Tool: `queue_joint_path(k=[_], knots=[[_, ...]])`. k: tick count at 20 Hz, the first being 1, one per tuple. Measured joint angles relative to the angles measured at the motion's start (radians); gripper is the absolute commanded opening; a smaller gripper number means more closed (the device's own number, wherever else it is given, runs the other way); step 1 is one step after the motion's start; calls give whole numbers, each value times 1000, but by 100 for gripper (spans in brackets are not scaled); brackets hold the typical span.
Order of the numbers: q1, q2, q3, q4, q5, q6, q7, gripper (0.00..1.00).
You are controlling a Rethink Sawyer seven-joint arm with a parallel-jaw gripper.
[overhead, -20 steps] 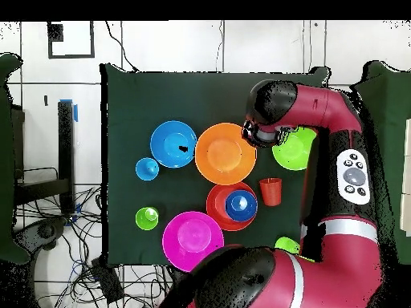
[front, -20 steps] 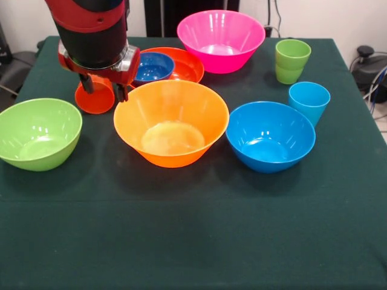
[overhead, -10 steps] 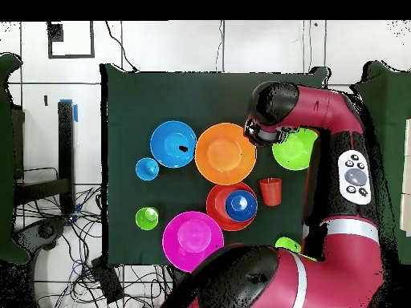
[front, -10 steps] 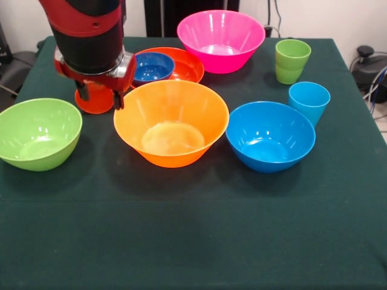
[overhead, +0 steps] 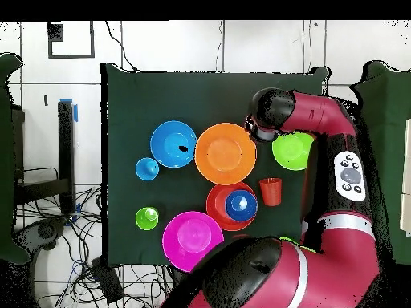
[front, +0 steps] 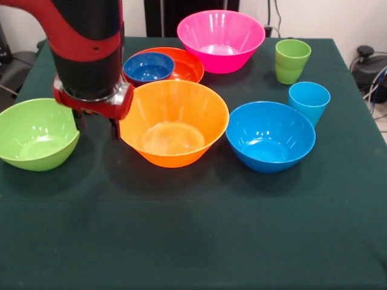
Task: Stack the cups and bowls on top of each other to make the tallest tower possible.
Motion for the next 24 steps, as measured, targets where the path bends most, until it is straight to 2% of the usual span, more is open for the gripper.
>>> queue_joint_path(k=[7, 24], knots=[[-1, 45, 2, 0, 0, -11, 0, 100], [-6, 78, 4, -1, -1, -11, 0, 100]])
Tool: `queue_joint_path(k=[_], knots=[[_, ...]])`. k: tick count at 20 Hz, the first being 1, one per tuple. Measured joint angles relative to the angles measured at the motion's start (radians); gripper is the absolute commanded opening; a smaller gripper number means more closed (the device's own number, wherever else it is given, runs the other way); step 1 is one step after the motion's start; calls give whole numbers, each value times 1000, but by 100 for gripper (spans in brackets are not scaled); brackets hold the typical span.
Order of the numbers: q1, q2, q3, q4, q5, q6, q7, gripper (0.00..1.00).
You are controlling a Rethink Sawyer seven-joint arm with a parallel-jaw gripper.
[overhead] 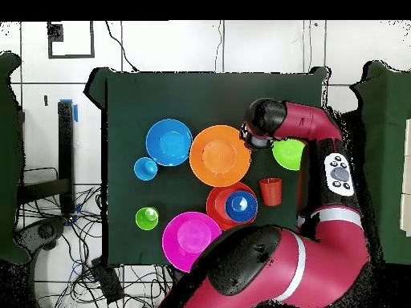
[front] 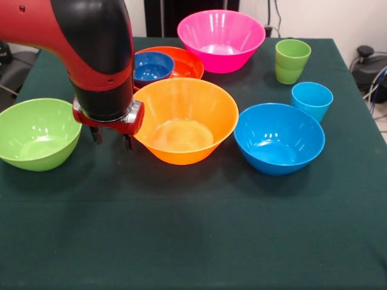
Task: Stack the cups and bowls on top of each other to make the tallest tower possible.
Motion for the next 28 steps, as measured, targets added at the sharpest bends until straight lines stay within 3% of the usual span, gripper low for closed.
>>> queue_joint_path(k=[7, 18, 23, 28], knots=[[14, -21, -2, 0, -51, 18, 0, 100], [-4, -172, 0, 0, -36, 265, 0, 100], [-28, -214, 5, 9, -34, 264, 0, 100], [-114, -240, 38, 69, -30, 176, 0, 100]])
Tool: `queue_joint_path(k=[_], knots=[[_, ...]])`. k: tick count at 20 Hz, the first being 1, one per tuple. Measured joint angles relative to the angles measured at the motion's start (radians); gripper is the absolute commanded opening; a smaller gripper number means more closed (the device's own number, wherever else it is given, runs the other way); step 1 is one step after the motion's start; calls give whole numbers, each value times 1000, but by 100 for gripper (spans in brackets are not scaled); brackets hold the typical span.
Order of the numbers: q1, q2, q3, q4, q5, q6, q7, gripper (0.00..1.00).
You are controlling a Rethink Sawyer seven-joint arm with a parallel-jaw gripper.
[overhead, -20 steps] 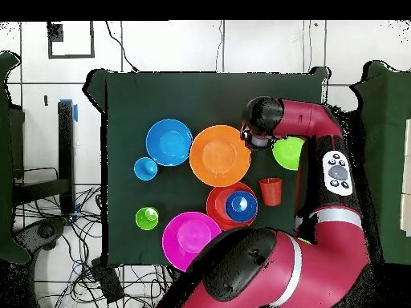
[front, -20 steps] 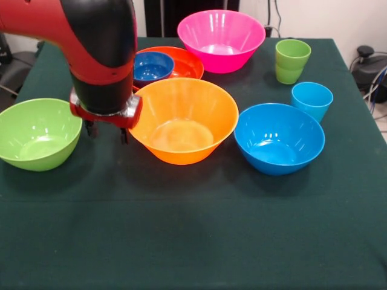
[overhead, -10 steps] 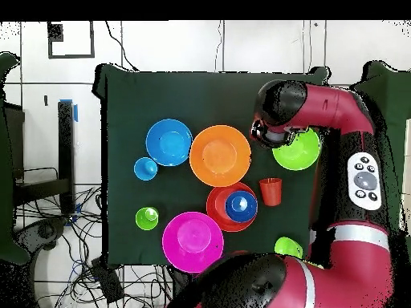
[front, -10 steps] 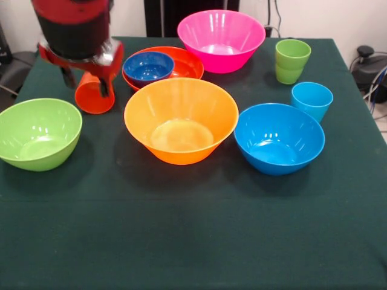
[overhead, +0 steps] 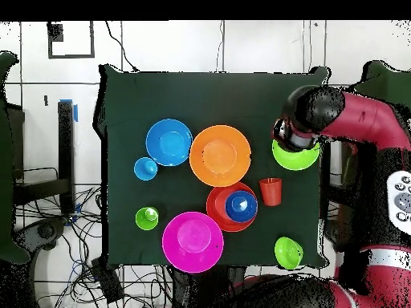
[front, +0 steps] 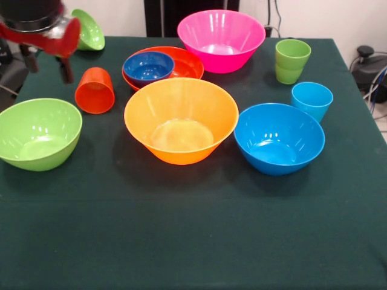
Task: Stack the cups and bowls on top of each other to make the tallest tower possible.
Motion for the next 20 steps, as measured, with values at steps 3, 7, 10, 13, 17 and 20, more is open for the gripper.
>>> queue_joint_path(k=[3, 7, 10, 13, 17, 20], knots=[[-47, 4, 18, 31, -1, -63, -1, 100], [-130, 26, 44, 83, -3, -178, -18, 100], [-157, 42, 51, 100, -7, -207, -29, 100], [-170, 56, 57, 114, -21, -211, -40, 100], [-173, 66, 77, 133, -37, -211, -54, 100], [-173, 66, 101, 147, -45, -211, -59, 100]])
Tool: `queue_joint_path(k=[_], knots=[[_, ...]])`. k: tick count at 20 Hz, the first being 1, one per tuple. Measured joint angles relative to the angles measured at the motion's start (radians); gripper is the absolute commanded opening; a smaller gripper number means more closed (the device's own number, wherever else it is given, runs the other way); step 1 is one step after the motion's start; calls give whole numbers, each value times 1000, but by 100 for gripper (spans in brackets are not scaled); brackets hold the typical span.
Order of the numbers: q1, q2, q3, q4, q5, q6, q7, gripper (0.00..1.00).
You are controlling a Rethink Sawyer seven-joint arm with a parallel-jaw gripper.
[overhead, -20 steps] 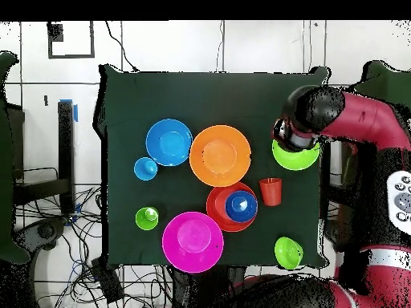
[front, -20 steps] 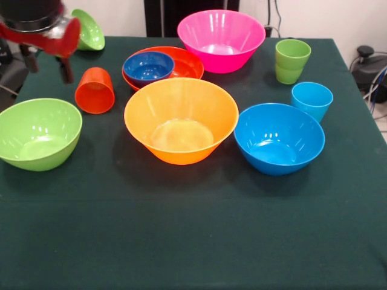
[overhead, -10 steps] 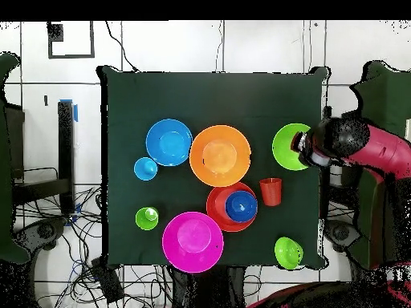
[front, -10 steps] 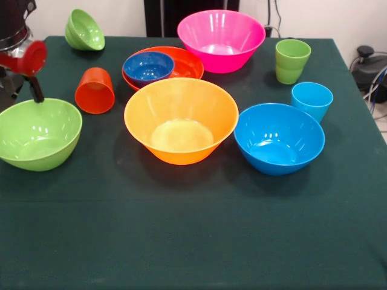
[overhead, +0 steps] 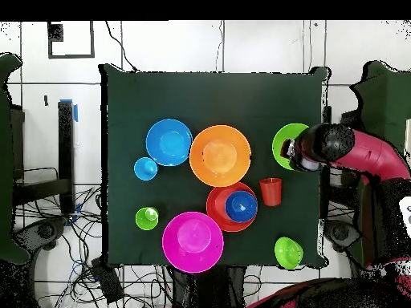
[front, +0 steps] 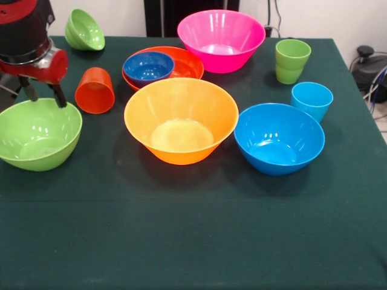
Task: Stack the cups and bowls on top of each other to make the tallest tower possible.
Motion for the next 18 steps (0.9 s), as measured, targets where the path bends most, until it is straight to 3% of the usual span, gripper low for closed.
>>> queue_joint_path(k=[18], knots=[[0, 0, 56, 2, -28, 0, 0, 100]])
